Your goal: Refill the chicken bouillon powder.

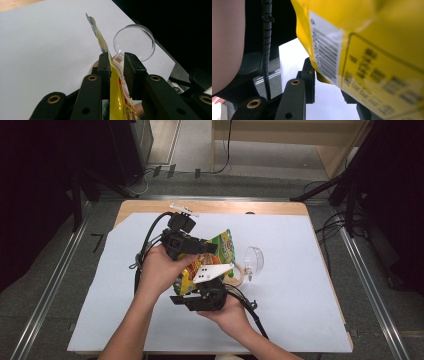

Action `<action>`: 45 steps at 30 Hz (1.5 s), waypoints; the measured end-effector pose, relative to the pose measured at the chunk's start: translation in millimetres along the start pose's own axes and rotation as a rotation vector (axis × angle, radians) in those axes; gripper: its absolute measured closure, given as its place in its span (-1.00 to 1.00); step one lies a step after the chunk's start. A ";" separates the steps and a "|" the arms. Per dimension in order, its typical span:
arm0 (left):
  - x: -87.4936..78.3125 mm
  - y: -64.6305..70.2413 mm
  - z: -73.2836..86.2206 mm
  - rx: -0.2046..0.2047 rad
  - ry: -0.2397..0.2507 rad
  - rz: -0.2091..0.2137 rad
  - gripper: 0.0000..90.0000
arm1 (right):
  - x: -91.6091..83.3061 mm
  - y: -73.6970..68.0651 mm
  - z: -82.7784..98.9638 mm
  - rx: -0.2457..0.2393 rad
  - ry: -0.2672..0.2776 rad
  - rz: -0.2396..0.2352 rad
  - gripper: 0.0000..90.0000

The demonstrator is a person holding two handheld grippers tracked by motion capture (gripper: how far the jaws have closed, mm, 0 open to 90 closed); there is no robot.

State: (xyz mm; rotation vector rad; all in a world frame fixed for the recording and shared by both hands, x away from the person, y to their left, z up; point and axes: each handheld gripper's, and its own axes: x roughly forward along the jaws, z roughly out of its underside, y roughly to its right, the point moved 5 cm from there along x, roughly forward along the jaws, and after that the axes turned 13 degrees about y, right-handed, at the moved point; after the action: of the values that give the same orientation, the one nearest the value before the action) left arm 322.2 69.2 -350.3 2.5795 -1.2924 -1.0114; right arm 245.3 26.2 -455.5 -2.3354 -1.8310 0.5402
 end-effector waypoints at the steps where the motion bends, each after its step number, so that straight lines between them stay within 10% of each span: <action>1: 0.1 0.1 0.1 0.001 -0.001 0.000 0.69 | 0.1 0.2 0.2 0.000 0.000 0.001 0.56; 45: 2.8 -2.3 1.0 -0.058 -0.014 0.039 0.74 | -0.8 -2.7 -0.4 0.013 0.003 -0.014 0.58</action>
State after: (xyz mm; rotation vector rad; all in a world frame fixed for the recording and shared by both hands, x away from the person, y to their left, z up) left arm 324.4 68.9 -353.3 2.4995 -1.2921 -1.0458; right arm 242.8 26.2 -454.1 -2.3127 -1.8355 0.5452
